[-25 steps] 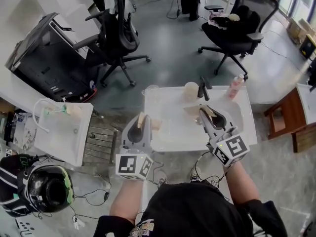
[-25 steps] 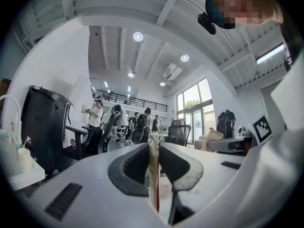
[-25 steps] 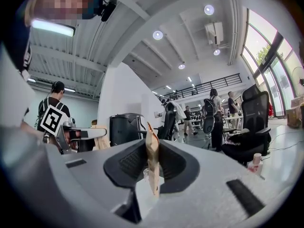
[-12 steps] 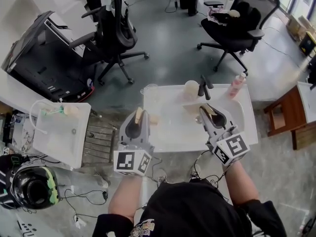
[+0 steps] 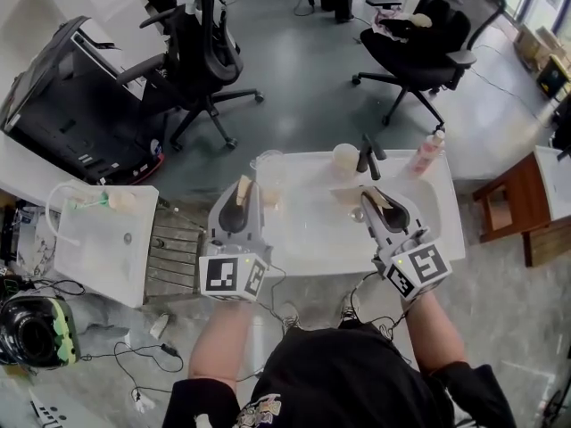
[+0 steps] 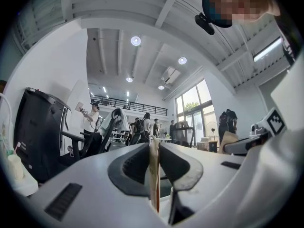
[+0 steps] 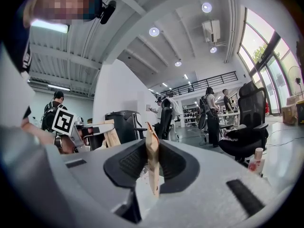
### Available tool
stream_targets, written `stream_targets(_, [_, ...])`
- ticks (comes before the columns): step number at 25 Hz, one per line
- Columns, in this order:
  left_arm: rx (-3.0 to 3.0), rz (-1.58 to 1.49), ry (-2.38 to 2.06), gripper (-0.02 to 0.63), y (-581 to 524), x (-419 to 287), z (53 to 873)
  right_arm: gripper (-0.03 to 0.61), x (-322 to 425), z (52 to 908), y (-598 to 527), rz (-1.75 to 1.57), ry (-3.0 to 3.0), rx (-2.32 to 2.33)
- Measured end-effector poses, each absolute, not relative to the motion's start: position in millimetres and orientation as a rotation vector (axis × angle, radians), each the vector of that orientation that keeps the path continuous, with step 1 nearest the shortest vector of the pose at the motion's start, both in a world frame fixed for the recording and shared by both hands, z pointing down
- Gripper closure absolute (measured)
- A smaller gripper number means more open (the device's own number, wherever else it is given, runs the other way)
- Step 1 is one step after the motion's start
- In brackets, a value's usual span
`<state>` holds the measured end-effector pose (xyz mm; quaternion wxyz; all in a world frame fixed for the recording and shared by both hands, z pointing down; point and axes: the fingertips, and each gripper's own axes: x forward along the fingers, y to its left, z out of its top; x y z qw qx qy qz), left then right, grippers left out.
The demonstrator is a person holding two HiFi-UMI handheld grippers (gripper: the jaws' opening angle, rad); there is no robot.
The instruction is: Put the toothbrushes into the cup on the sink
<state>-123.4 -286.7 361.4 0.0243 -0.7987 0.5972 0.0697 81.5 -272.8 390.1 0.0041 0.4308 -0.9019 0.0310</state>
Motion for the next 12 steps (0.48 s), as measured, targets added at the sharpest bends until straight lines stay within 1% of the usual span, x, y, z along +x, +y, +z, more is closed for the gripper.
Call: stream_targets(12, [-2.403,0.288,1.894,0.554,-341.6,-154.0,373.6,0.503,74.1,403.0,-286.0,0.115,-2.782,1.354])
